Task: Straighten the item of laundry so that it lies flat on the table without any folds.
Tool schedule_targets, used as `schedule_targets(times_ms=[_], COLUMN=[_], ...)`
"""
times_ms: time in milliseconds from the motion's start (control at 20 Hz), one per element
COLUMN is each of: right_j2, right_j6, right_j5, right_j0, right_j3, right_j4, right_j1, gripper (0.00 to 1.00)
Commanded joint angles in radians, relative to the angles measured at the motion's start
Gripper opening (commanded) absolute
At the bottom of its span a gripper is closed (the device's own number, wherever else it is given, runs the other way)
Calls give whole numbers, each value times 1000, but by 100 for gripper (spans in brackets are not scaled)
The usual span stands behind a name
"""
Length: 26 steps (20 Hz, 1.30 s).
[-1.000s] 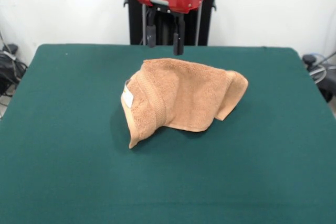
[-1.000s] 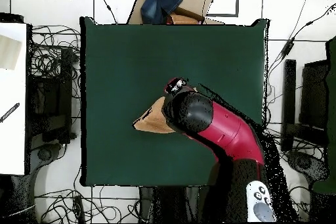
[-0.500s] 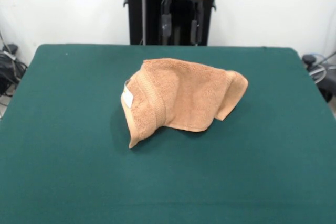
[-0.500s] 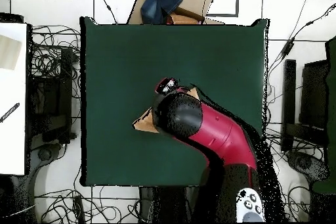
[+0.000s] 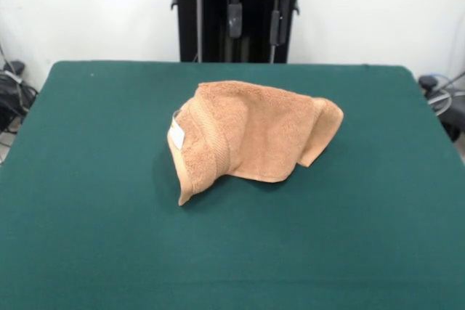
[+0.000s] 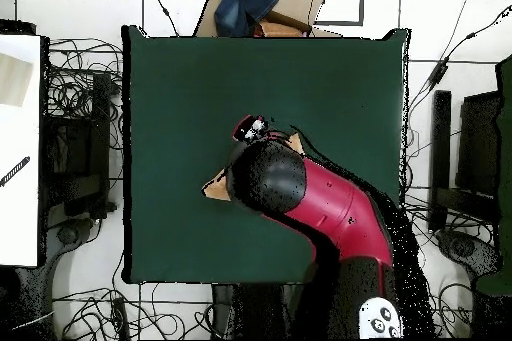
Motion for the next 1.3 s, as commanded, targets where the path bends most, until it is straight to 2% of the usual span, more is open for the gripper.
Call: schedule_targets(times_ms=[50,450,800,850,1300], right_j2=[67,96,144,144,123], right_j6=[121,115,104,106,116], right_j5=[-4,-124,-184,-187,-131], right_j0=[3,-22,-60,-59,-38], right_j3=[119,113,144,146,124], right_j4=[-13,-37,-42,-45,-30], right_j1=[22,96,87,85,94], gripper=[100,100,100,0,0])
